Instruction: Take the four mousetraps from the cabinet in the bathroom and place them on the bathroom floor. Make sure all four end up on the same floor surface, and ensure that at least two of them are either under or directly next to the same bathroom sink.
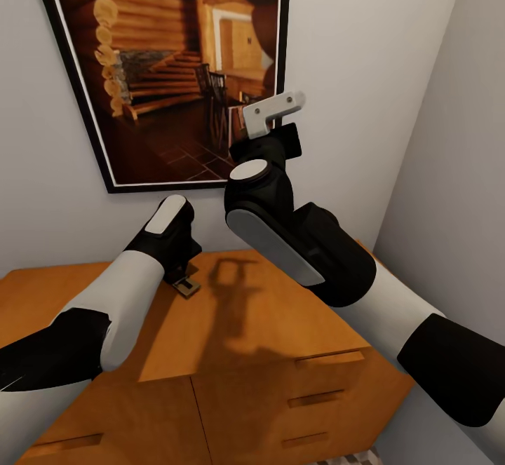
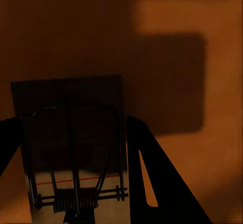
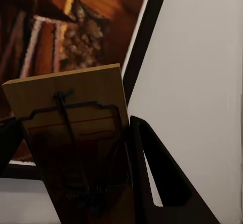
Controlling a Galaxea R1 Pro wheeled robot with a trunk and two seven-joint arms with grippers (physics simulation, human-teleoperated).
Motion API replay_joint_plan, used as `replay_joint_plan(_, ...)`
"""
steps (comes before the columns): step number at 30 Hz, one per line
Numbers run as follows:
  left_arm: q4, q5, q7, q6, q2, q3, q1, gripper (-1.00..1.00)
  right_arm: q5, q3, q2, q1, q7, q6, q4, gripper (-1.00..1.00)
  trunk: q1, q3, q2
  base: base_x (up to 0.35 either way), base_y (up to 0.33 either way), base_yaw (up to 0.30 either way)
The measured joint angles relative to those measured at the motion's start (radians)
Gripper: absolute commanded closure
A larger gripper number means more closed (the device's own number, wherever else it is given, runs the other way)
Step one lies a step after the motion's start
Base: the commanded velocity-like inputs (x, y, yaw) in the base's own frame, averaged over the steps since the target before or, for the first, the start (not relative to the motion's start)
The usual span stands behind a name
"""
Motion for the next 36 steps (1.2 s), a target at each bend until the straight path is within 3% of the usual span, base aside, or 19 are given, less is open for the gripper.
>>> replay_joint_plan(9,0.006,0.003,0.005,0.005,0.004,0.004,0.001,1.0,0.0,0.0,0.0,0.0,0.001,0.015,0.0,1.0,0.0,0.0,0.0,0.0,0.0,0.0)
replay_joint_plan(15,0.008,0.004,0.007,0.011,0.005,0.005,0.001,1.0,0.0,-0.001,0.0,0.0,0.001,0.018,0.0,1.0,-0.023,0.019,0.042,0.0,0.0,0.0)
replay_joint_plan(25,0.009,0.004,0.007,0.029,0.005,0.006,0.002,1.0,0.0,-0.002,0.0,0.0,0.001,0.018,0.0,1.0,-0.023,0.019,0.042,0.0,0.0,0.0)
replay_joint_plan(31,0.009,0.004,0.007,0.034,0.005,0.007,0.002,1.0,0.0,-0.002,0.0,0.0,0.001,0.018,0.0,1.0,-0.046,0.038,0.084,0.0,0.0,0.0)
replay_joint_plan(36,0.01,0.004,0.007,0.037,0.005,0.006,0.002,1.0,-0.001,-0.002,0.0,0.0,0.002,0.019,0.0,1.0,-0.046,0.038,0.084,0.0,0.0,0.0)
